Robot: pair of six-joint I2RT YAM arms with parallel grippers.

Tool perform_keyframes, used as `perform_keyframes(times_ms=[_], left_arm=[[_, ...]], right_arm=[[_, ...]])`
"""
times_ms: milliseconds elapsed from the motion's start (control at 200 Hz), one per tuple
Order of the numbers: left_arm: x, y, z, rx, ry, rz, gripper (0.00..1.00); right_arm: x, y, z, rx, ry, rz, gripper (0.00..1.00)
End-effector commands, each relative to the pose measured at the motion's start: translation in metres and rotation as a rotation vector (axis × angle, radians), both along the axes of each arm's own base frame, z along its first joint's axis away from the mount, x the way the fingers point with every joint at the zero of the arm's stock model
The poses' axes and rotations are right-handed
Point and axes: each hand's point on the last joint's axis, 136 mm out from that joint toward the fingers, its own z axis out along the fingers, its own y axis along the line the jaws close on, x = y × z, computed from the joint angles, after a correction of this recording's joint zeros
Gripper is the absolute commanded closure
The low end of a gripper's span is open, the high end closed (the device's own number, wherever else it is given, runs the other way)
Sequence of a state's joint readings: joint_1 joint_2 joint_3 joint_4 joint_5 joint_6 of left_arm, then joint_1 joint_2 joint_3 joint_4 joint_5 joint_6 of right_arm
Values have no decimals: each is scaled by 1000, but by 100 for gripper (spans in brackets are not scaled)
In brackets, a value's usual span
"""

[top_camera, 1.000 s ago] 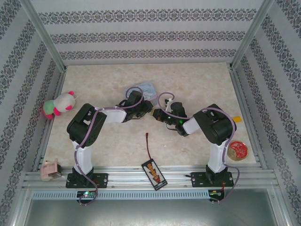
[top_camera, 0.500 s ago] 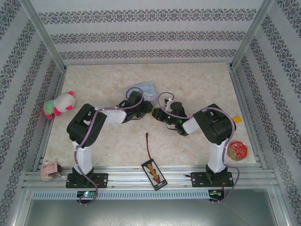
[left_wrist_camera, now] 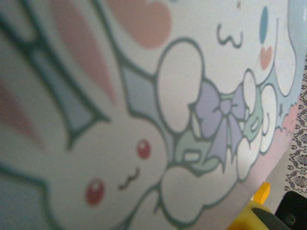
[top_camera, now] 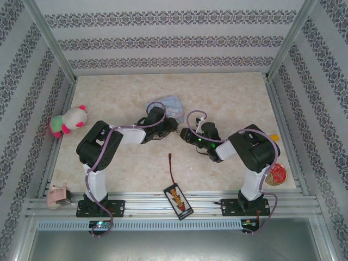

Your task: Unlock the padlock with the key

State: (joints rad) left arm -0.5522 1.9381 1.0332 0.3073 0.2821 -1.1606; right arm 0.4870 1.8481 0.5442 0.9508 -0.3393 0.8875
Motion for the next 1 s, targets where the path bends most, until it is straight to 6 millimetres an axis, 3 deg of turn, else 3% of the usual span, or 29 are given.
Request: perform_keyframes(times_ms=[0,435,635,730,924,954,994], left_arm=[[-18,-8,-4,-63,90,-22,88],[-19,-8,-4,-65,92,-29,87],[-19,-9,-3,-69,92,-29,87],[-19,-9,-3,-69,93,-31,87],[-18,-11,3,-73,54,-50,74],[-17,-10,4,-71,42,-50,71],[-16,-9,7,-68,20,-52,60]], right_arm=[[0,1,9,0,-39,-8,72],[3,24,16,38,-54,38,73],[7,28,11,45,-44,39,78],[8,29,10,50,-40,38,87],[12,29,15,74,-47,30,98],[14,29,16,80,-48,26,98],[15,28,17,87,-50,24,98]])
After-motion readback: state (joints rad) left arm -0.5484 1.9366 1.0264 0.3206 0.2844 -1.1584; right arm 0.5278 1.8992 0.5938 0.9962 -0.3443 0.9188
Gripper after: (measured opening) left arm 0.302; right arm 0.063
